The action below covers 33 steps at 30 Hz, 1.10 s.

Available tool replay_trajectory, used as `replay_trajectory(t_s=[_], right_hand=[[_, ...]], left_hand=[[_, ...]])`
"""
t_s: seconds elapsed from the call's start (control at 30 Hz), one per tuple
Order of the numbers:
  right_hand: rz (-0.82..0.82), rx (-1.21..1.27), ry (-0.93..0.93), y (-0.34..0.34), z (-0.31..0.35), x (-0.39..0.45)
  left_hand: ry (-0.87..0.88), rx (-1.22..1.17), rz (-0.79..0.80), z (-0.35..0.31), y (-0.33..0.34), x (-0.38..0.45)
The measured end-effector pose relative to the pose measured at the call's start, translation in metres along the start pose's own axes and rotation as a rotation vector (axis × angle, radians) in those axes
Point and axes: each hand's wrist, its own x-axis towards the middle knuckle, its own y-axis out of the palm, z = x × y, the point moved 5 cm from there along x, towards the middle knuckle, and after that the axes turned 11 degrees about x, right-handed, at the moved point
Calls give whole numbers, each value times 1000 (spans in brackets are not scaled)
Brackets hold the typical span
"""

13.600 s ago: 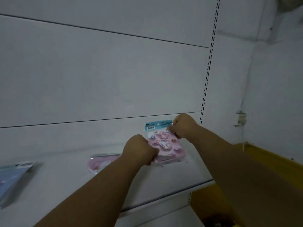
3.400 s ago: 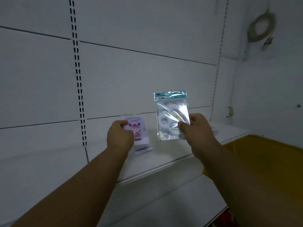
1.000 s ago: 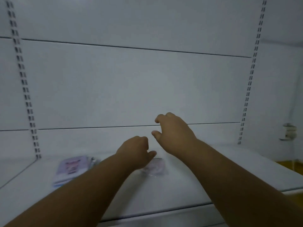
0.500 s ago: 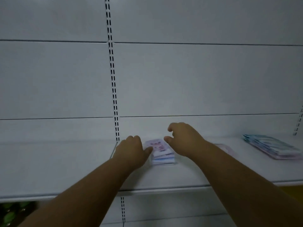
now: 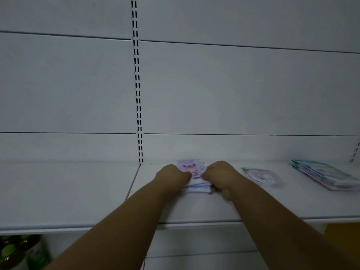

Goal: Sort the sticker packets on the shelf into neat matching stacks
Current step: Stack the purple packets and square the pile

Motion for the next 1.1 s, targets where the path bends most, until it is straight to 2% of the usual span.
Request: replay_trajectory(t_s=[0.07, 0.13, 0.27, 0.33, 0.47, 0.57, 0.63, 0.7, 0.83, 0.9, 1.0, 1.1], right_hand=[[31, 103, 9, 0, 1, -4], [45, 105, 0, 2, 2, -6], [-28, -94, -14, 4, 6, -6], [-30, -86, 14, 5, 7, -4], [12, 60, 107, 4, 6, -4], [-15, 275, 104, 2, 2, -4], [-12, 397, 44, 1, 1, -5], [40, 403, -76, 2, 8, -7], [80, 341, -217, 12, 18, -18], [50, 298, -221, 21, 14, -24], [14, 248, -288, 30, 10, -36], [66, 47, -375, 30, 6, -42]], left_hand=[[33, -73, 9, 0, 0, -2], [67, -134, 1, -1, -4, -6], [55, -38, 8, -8, -4, -9], [24, 10, -1, -13, -3, -9], [-11, -76, 3, -18, -4, -10], [-63, -302, -61, -7, -4, -11], [-52, -478, -47, -1, -2, -11], [14, -632, -57, 4, -3, -15], [197, -743, -98, 8, -11, -30], [260, -767, -49, 7, -6, -34], [311, -673, 1, 6, 2, -35], [349, -537, -15, 5, 1, -31]])
